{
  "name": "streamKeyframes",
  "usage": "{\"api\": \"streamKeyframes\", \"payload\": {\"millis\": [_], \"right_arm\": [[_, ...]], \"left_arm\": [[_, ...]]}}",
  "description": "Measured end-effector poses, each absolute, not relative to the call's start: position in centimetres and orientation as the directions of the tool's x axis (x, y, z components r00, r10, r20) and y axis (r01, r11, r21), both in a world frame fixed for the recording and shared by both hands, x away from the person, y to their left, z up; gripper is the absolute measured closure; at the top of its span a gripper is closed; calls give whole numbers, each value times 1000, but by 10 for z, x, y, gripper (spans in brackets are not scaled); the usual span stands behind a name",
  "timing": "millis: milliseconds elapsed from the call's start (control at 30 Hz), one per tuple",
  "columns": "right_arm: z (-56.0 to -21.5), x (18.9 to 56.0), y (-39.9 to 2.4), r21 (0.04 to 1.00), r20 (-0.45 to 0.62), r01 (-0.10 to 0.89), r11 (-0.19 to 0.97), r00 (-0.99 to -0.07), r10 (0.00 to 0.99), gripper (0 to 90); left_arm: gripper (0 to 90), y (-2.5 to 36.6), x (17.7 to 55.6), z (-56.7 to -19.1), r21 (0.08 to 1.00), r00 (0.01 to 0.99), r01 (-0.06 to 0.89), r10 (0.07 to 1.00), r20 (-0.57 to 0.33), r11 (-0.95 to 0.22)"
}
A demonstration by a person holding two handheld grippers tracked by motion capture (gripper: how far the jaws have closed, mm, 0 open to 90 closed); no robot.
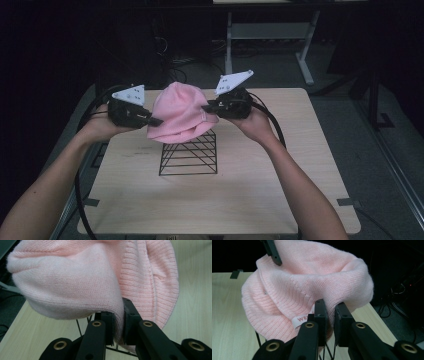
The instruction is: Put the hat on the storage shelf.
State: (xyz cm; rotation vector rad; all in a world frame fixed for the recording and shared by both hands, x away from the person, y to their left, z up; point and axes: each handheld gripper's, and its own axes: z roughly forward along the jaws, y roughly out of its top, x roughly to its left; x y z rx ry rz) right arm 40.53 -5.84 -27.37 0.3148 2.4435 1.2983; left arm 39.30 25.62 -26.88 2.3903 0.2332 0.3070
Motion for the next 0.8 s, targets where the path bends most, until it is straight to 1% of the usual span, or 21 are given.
{"api": "streamKeyframes", "payload": {"millis": [167, 267, 300, 400, 600, 667, 800], "right_arm": [[-276, 407, -57, 828, -206, 33, 559, -911, 358, 817], [-279, 405, -57, 833, -207, 33, 552, -908, 365, 818], [-282, 404, -58, 838, -218, 15, 546, -908, 358, 817], [-284, 402, -58, 837, -221, 14, 548, -906, 361, 817], [-287, 398, -60, 844, -233, -5, 536, -904, 359, 817], [-286, 397, -61, 847, -226, 2, 532, -904, 362, 817], [-283, 393, -63, 846, -241, -14, 533, -901, 359, 816]], "left_arm": [[811, 254, 394, -273, 646, 955, 66, 236, 180, -760], [811, 255, 393, -278, 665, 953, 73, 248, 172, -743], [809, 256, 391, -281, 662, 953, 72, 246, 174, -746], [808, 256, 390, -283, 666, 953, 77, 250, 169, -742], [802, 252, 385, -281, 658, 955, 50, 228, 189, -751], [802, 252, 383, -280, 665, 952, 49, 236, 194, -745], [801, 255, 381, -275, 673, 948, 35, 237, 211, -739]]}}
